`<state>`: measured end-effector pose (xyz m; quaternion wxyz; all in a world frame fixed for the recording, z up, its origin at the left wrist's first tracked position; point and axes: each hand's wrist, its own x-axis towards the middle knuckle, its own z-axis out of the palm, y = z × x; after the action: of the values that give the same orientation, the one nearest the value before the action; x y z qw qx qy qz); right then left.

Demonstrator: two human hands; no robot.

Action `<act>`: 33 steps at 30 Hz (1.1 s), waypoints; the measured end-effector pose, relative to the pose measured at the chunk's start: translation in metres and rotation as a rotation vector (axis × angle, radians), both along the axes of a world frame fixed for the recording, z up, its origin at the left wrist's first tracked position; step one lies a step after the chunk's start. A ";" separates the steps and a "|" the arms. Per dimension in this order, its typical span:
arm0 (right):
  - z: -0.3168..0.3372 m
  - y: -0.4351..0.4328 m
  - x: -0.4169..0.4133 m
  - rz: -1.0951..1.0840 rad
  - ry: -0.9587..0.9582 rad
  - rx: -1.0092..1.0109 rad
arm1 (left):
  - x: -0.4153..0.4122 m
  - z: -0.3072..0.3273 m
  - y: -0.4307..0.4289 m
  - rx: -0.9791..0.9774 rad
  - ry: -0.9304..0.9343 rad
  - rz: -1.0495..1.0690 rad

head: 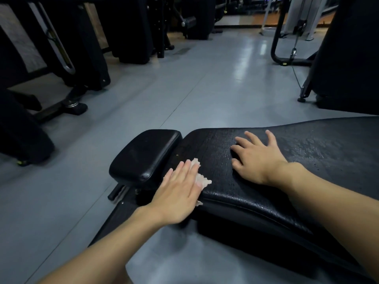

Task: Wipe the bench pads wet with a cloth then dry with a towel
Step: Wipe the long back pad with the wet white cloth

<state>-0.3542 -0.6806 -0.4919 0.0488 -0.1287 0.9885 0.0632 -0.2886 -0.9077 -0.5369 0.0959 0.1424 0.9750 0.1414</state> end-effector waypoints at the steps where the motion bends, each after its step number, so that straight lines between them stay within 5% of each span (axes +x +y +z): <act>1: 0.000 -0.006 -0.002 -0.003 -0.011 -0.059 | -0.006 0.000 0.000 -0.001 -0.009 -0.002; 18: -0.022 -0.022 -0.006 -0.019 -0.052 0.006 | -0.213 -0.004 0.028 0.094 -0.122 0.121; 33: -0.022 -0.023 -0.007 -0.017 -0.062 0.007 | -0.098 -0.013 -0.010 0.100 -0.074 0.218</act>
<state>-0.3612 -0.7036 -0.5136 0.0804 -0.1220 0.9873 0.0622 -0.3869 -0.9174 -0.5500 0.1088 0.0350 0.9721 0.2047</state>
